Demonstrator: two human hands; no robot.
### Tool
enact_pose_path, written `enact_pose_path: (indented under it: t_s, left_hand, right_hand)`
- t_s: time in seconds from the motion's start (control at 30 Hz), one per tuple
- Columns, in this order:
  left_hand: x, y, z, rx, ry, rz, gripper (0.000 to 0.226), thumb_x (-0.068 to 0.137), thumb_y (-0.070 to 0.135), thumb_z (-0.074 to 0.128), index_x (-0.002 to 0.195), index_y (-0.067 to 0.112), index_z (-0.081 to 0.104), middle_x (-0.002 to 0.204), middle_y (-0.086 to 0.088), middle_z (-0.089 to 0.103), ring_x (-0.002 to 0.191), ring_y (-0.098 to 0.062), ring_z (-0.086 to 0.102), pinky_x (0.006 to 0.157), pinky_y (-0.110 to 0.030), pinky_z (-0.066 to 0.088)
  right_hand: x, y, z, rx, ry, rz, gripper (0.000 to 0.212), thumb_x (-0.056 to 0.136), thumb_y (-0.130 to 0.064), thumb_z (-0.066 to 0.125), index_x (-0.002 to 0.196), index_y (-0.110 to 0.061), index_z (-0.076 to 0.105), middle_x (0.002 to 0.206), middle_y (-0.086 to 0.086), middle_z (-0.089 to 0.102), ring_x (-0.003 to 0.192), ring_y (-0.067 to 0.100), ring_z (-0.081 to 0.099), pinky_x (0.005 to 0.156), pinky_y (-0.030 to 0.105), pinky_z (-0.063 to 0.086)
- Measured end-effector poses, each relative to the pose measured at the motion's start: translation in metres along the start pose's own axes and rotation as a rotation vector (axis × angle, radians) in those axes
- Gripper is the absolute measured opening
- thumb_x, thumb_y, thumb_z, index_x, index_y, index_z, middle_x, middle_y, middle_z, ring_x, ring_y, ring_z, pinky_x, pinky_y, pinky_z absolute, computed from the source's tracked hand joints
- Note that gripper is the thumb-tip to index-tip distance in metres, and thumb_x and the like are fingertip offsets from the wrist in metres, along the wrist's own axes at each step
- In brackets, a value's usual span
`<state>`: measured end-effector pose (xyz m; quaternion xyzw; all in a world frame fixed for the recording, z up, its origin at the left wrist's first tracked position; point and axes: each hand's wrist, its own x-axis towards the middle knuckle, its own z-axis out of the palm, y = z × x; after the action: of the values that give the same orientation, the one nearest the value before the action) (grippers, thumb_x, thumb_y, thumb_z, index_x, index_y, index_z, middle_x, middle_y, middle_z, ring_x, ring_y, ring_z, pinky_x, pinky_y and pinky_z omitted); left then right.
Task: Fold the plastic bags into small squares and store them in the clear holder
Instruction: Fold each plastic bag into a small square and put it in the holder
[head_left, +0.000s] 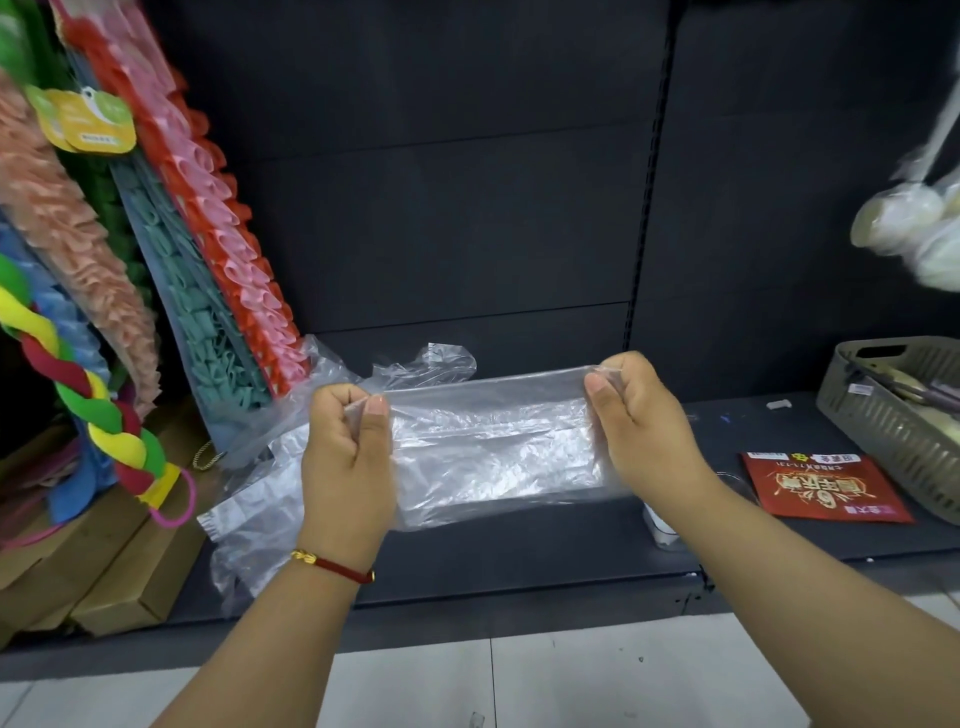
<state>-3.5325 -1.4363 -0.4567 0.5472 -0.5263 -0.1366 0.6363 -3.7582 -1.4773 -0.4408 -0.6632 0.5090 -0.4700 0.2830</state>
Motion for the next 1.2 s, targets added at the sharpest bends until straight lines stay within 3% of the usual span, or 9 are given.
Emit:
enact_pose_path:
  t_s: [0.17,0.27,0.43,0.57,0.67,0.87,1.03,1.13,1.2]
  left_hand:
    - [0.003,-0.004,0.003,-0.023,0.035,-0.114,0.018,0.1,0.024,0.052,0.084,0.028,0.044,0.051,0.01,0.047,0.042,-0.008,0.04,0.043,-0.029,0.037]
    - [0.004,-0.001,0.005,-0.119,0.079,-0.217,0.01,0.097,0.019,0.057,0.096,0.021,0.047,0.054,0.005,0.047,0.036,-0.002,0.037,0.038,-0.018,0.036]
    - [0.013,-0.006,-0.004,-0.221,0.013,-0.366,0.049,0.093,0.016,0.063,0.126,0.042,0.04,0.043,0.006,0.039,0.033,-0.007,0.032,0.037,-0.018,0.035]
    - [0.02,-0.008,-0.015,-0.237,-0.079,-0.354,0.039,0.09,0.008,0.066,0.107,0.04,0.054,0.058,0.0,0.052,0.062,-0.021,0.05,0.062,-0.033,0.045]
    - [0.02,-0.006,-0.018,-0.217,-0.13,-0.323,0.022,0.089,0.007,0.066,0.095,0.028,0.06,0.065,-0.003,0.06,0.064,-0.017,0.054,0.059,-0.028,0.044]
    - [0.023,-0.002,-0.027,-0.192,-0.146,-0.262,0.053,0.09,0.006,0.065,0.117,0.048,0.047,0.062,0.004,0.063,0.058,-0.005,0.058,0.058,-0.019,0.052]
    - [0.024,-0.005,-0.032,-0.313,-0.28,-0.379,0.03,0.09,0.002,0.062,0.099,0.03,0.068,0.067,0.001,0.066,0.08,-0.024,0.054,0.068,-0.025,0.05]
    - [0.022,-0.008,-0.035,-0.255,-0.345,-0.401,0.024,0.079,0.003,0.07,0.082,0.025,0.08,0.089,-0.007,0.069,0.088,-0.02,0.059,0.076,-0.015,0.054]
    - [0.024,-0.009,-0.038,-0.217,-0.363,-0.414,0.024,0.072,0.003,0.073,0.083,0.024,0.08,0.093,-0.006,0.069,0.088,-0.018,0.058,0.076,-0.013,0.053]
  right_hand:
    - [0.005,0.001,-0.001,0.069,0.029,0.087,0.008,0.099,-0.028,0.053,0.099,-0.02,0.05,0.072,-0.005,0.056,0.053,0.003,0.05,0.047,0.008,0.039]
    - [0.007,0.005,-0.003,0.149,-0.056,0.179,0.031,0.093,-0.029,0.063,0.116,-0.031,0.043,0.063,0.001,0.051,0.046,0.003,0.047,0.046,0.01,0.041]
    - [0.009,0.011,-0.006,0.249,-0.088,0.138,0.042,0.09,-0.018,0.068,0.117,-0.038,0.042,0.056,-0.005,0.054,0.054,0.007,0.053,0.058,0.012,0.044]
    - [0.015,0.013,-0.007,0.27,-0.061,0.119,0.016,0.089,-0.013,0.069,0.09,-0.023,0.057,0.064,-0.005,0.063,0.058,0.004,0.056,0.061,0.018,0.046]
    - [0.016,0.014,-0.009,0.273,-0.066,0.128,0.01,0.089,-0.009,0.068,0.084,-0.017,0.068,0.071,0.001,0.068,0.063,0.014,0.06,0.061,0.025,0.048]
    - [0.017,0.013,-0.014,0.309,-0.11,0.159,0.007,0.089,-0.011,0.068,0.094,-0.012,0.073,0.064,0.017,0.061,0.05,0.03,0.051,0.037,0.022,0.035]
    - [0.018,0.018,-0.013,0.326,-0.12,0.159,0.018,0.082,-0.009,0.076,0.099,-0.014,0.075,0.065,0.007,0.05,0.059,0.026,0.048,0.057,0.034,0.055]
    - [0.019,0.02,-0.013,0.337,-0.138,0.17,0.021,0.078,-0.008,0.079,0.097,-0.018,0.076,0.072,0.005,0.046,0.066,0.021,0.047,0.066,0.052,0.055]
    - [0.018,0.02,-0.014,0.343,-0.162,0.178,0.027,0.076,-0.005,0.08,0.099,-0.016,0.074,0.068,0.002,0.047,0.061,0.018,0.048,0.064,0.046,0.053]
